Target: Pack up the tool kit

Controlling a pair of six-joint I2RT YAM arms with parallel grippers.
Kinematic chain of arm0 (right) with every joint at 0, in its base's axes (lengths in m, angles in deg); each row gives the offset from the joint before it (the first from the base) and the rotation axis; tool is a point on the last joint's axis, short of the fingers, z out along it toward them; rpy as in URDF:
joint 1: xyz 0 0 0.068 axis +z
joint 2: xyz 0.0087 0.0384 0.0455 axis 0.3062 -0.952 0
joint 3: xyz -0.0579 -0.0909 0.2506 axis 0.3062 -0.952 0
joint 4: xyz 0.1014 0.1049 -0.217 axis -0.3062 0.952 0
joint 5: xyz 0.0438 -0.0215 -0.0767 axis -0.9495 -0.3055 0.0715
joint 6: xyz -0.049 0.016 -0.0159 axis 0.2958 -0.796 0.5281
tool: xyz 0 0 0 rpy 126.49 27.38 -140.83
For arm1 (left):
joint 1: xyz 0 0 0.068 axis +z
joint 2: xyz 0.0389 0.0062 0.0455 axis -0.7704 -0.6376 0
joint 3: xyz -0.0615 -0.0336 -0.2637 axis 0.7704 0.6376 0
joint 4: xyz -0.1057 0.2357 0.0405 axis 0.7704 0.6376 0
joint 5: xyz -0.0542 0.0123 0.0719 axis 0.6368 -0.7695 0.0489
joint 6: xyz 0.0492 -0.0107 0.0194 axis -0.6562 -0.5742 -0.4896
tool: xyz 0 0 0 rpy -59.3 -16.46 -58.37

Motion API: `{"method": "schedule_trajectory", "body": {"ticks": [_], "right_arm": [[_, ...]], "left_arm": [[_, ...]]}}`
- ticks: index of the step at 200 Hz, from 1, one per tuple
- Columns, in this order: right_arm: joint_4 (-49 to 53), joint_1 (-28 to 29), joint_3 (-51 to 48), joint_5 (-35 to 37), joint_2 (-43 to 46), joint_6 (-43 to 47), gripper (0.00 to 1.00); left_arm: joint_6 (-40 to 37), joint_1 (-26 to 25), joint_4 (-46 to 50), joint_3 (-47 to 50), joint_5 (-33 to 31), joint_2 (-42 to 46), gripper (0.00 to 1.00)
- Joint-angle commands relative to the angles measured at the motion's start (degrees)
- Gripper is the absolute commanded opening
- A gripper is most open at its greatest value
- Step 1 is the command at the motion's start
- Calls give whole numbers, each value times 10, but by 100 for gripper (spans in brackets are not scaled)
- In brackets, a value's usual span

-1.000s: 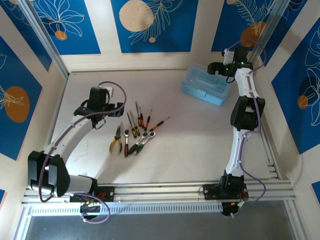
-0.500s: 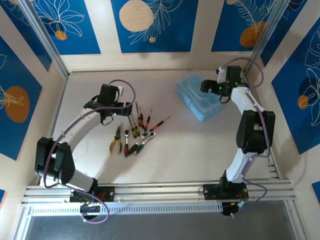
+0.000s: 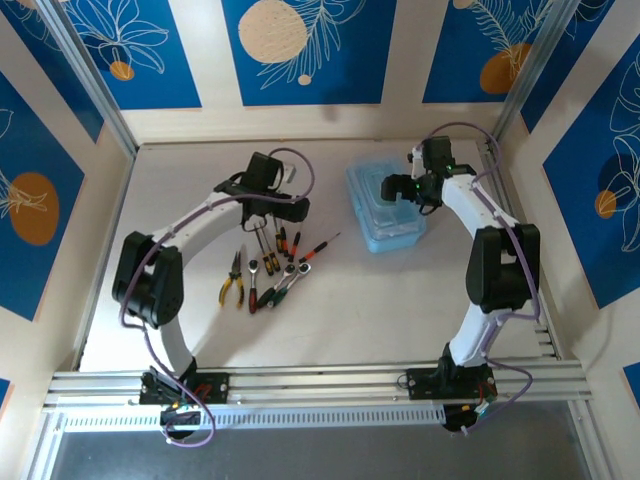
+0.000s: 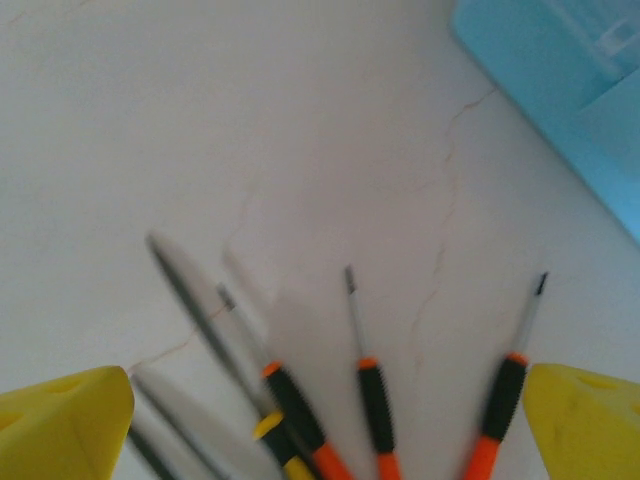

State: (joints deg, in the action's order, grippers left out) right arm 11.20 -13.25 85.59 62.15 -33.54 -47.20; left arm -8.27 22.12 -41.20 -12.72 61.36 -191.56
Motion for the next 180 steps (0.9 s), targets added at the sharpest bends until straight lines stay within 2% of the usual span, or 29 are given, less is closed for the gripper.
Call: {"method": "schedule_trajectory", "body": {"ticks": [1, 40, 71, 103, 122, 145, 180], "right_arm": [[43, -2, 64, -25, -45, 49, 99], [79, 11, 144, -66, -101, 99, 100], [106, 11, 168, -61, -124, 104, 85], [106, 10, 132, -64, -110, 96, 64], [105, 10, 101, -58, -91, 88, 56], [91, 6, 48, -62, -58, 66, 52], [33, -26, -56, -144, 5, 12, 46]], "left_arm": [[12, -19, 4, -51, 42, -34, 100], [23, -45, 13, -81, 61, -72, 100], [34, -54, 12, -73, 65, -77, 100], [36, -55, 7, -58, 65, -70, 100], [34, -55, 6, -52, 62, -64, 100], [31, -55, 4, -44, 58, -57, 100], [30, -54, -2, -32, 58, -45, 100]]}}
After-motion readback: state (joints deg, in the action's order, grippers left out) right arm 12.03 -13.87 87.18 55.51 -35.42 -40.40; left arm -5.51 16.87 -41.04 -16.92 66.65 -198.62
